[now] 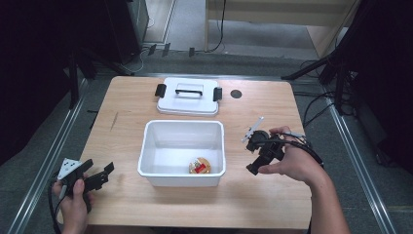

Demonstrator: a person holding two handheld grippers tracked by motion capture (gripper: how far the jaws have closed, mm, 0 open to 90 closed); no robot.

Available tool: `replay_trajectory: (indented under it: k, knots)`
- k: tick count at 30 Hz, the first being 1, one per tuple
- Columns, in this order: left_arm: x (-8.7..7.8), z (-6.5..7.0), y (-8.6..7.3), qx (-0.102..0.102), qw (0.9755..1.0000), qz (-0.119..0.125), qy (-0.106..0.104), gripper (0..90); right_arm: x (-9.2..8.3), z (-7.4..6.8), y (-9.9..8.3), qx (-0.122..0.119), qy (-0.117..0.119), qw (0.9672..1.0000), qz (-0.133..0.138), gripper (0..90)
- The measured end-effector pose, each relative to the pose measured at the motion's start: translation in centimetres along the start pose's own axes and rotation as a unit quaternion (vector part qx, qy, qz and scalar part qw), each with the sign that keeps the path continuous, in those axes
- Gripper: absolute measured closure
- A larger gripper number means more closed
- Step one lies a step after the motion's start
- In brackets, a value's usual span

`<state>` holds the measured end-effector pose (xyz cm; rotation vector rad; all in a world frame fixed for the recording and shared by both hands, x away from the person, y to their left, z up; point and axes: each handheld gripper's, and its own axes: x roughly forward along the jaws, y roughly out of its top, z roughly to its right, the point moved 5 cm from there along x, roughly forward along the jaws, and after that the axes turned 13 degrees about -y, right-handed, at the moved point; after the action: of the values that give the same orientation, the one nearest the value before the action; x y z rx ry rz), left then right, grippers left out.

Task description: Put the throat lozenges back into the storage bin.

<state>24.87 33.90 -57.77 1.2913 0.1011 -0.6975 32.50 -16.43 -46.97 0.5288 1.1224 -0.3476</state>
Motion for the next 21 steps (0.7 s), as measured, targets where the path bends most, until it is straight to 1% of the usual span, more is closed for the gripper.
replay_trajectory:
  k: [1, 2, 3, 4, 5, 6, 7, 9, 11, 13, 16, 18, 19, 20, 21]
  knots:
    - [0.0, 0.0, 0.0, 0.0, 1.0, 0.0, 0.0, 14.8, 0.0, 0.0, 0.0, 0.0, 0.0, 1.0, 0.0, 13.4]
    - [0.0, 0.0, 0.0, 0.0, 1.0, 0.0, 0.0, 14.8, 0.2, 0.2, -0.4, 0.008, -0.001, 1.0, 0.0, 13.2]
    - [0.0, 0.0, 0.0, 0.0, 1.0, 0.001, 0.0, 14.8, 0.5, 0.4, -1.0, 0.028, -0.006, 0.9996, 0.004, 12.9]
    - [0.0, 0.0, 0.0, 0.001, 1.0, 0.0, 0.0, 14.8, 0.7, 0.5, -1.3, 0.035, -0.012, 0.9993, 0.006, 12.8]
    - [0.0, 0.0, 0.0, 0.001, 1.0, 0.0, 0.0, 14.8, 0.7, 0.5, -1.3, 0.035, -0.012, 0.9993, 0.006, 12.8]
    - [0.0, 0.0, 0.0, 0.001, 1.0, 0.0, 0.0, 14.8, 1.1, 0.6, -1.9, 0.046, -0.018, 0.9987, 0.011, 9.9]
    - [0.0, 0.0, 0.0, 0.0, 1.0, 0.0, 0.001, 14.8, 1.2, 0.7, -2.1, 0.052, -0.018, 0.9984, 0.015, 7.2]
    - [0.0, 0.0, 0.0, 0.0, 1.0, 0.0, 0.0, 14.8, 1.6, 0.9, -2.7, 0.07, -0.012, 0.9972, 0.023, 2.4]
    - [0.0, 0.0, 0.0, 0.0, 1.0, 0.001, 0.001, 14.8, 1.9, 1.0, -3.3, 0.093, -0.008, 0.9951, 0.033, 1.8]
    - [0.0, 0.0, 0.0, 0.0, 1.0, 0.001, 0.0, 14.8, 2.3, 1.2, -3.8, 0.114, -0.014, 0.9925, 0.043, 1.8]
    - [0.0, 0.0, 0.0, 0.0, 1.0, 0.001, 0.001, 14.8, 2.5, 1.4, -4.5, 0.128, -0.029, 0.9894, 0.063, 0.0]
    - [0.0, 0.0, 0.0, 0.0, 1.0, 0.0, 0.0, 14.8, 2.5, 1.4, -4.9, 0.136, -0.032, 0.9867, 0.083, 0.0]
    - [0.0, 0.0, 0.0, 0.0, 1.0, 0.0, 0.0, 14.8, 2.5, 1.4, -4.9, 0.136, -0.032, 0.9867, 0.083, 0.0]
    - [0.0, 0.0, 0.0, -0.001, 1.0, 0.001, 0.001, 14.8, 2.5, 1.5, -5.4, 0.15, -0.044, 0.9823, 0.103, 0.0]
    - [0.0, 0.0, 0.0, -0.001, 1.0, 0.001, 0.001, 14.8, 2.5, 1.5, -5.4, 0.15, -0.044, 0.9823, 0.103, 0.0]
